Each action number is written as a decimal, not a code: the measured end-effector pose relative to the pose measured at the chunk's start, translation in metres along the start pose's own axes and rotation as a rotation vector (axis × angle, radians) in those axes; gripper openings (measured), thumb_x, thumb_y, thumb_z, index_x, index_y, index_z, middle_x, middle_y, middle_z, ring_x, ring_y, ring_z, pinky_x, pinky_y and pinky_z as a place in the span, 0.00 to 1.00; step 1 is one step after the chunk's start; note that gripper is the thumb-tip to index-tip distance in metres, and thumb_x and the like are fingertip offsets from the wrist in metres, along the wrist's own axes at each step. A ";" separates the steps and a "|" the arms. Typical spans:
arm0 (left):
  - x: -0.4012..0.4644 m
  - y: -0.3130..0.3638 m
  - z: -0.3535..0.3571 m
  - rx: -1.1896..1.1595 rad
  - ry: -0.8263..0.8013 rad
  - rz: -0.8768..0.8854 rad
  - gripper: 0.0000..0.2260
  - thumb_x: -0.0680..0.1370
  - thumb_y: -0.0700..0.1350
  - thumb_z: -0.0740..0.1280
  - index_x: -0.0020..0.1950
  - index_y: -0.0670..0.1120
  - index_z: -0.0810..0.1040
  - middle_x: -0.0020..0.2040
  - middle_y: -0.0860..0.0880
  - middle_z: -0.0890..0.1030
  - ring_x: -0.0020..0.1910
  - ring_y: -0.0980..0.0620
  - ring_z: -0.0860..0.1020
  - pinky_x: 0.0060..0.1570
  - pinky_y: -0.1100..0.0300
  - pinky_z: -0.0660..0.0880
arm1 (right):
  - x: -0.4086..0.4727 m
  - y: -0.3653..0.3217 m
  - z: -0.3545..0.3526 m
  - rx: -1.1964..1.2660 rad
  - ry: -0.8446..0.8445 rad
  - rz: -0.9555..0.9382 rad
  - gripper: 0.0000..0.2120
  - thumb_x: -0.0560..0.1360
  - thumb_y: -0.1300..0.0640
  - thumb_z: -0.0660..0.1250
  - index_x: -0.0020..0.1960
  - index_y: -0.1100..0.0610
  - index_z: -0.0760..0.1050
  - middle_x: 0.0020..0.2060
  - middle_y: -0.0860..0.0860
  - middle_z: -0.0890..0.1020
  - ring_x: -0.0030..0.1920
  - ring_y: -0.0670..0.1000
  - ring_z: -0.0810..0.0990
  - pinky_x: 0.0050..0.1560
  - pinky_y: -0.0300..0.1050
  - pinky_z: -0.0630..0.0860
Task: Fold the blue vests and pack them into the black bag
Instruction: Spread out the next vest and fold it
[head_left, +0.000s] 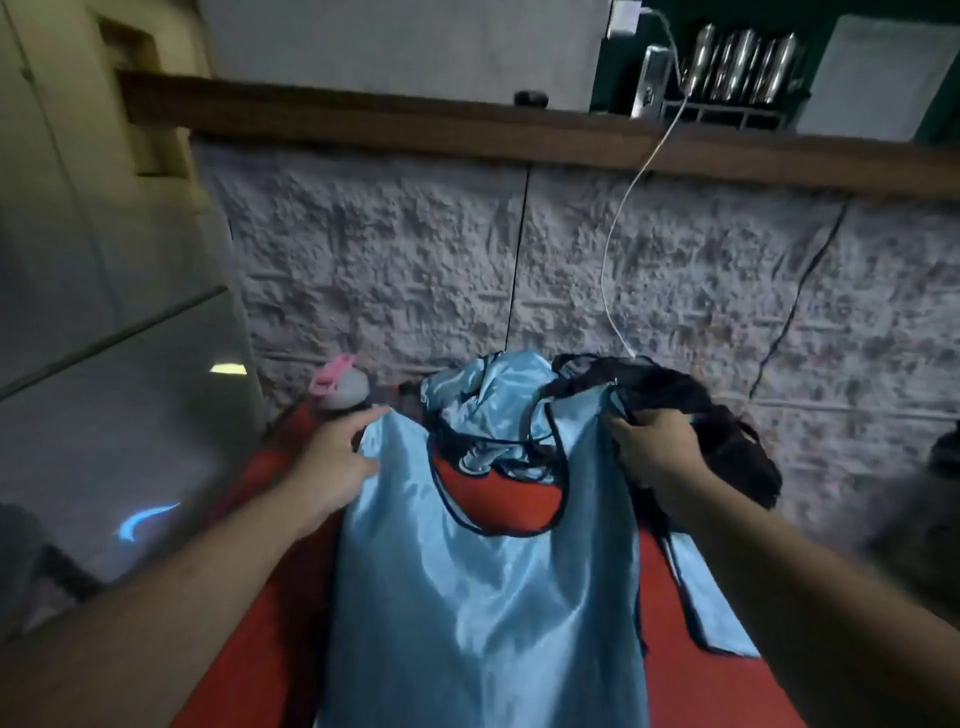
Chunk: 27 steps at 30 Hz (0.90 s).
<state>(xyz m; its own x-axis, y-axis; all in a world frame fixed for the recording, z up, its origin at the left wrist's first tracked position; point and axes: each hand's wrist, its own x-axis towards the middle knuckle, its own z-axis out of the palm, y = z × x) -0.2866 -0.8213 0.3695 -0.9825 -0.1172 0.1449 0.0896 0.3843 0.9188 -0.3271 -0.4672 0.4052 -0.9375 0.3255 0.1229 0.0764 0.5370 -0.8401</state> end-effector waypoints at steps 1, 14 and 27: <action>0.011 -0.031 0.013 0.106 -0.013 -0.038 0.32 0.71 0.22 0.66 0.69 0.48 0.77 0.68 0.47 0.77 0.64 0.49 0.78 0.64 0.56 0.74 | 0.010 0.027 0.021 -0.063 -0.025 0.045 0.18 0.75 0.49 0.73 0.34 0.62 0.79 0.23 0.53 0.78 0.25 0.55 0.76 0.31 0.46 0.74; 0.082 -0.096 0.052 0.212 0.030 0.116 0.37 0.68 0.20 0.60 0.72 0.47 0.76 0.70 0.48 0.74 0.67 0.52 0.74 0.59 0.60 0.75 | 0.076 0.109 0.088 0.094 -0.066 0.019 0.20 0.82 0.54 0.64 0.33 0.58 0.72 0.23 0.52 0.73 0.25 0.50 0.69 0.28 0.42 0.65; 0.001 -0.099 0.081 0.899 -0.105 0.004 0.26 0.81 0.51 0.64 0.78 0.49 0.66 0.77 0.40 0.63 0.75 0.40 0.61 0.76 0.51 0.59 | -0.030 0.086 0.082 -0.247 -0.127 -0.019 0.31 0.78 0.56 0.68 0.78 0.54 0.62 0.59 0.57 0.82 0.56 0.60 0.82 0.57 0.52 0.78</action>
<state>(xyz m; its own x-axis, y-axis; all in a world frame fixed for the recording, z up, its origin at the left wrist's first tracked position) -0.3101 -0.7851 0.2489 -0.9962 -0.0473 0.0731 -0.0251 0.9600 0.2790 -0.3199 -0.4944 0.2856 -0.9734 0.2219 0.0570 0.1244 0.7209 -0.6818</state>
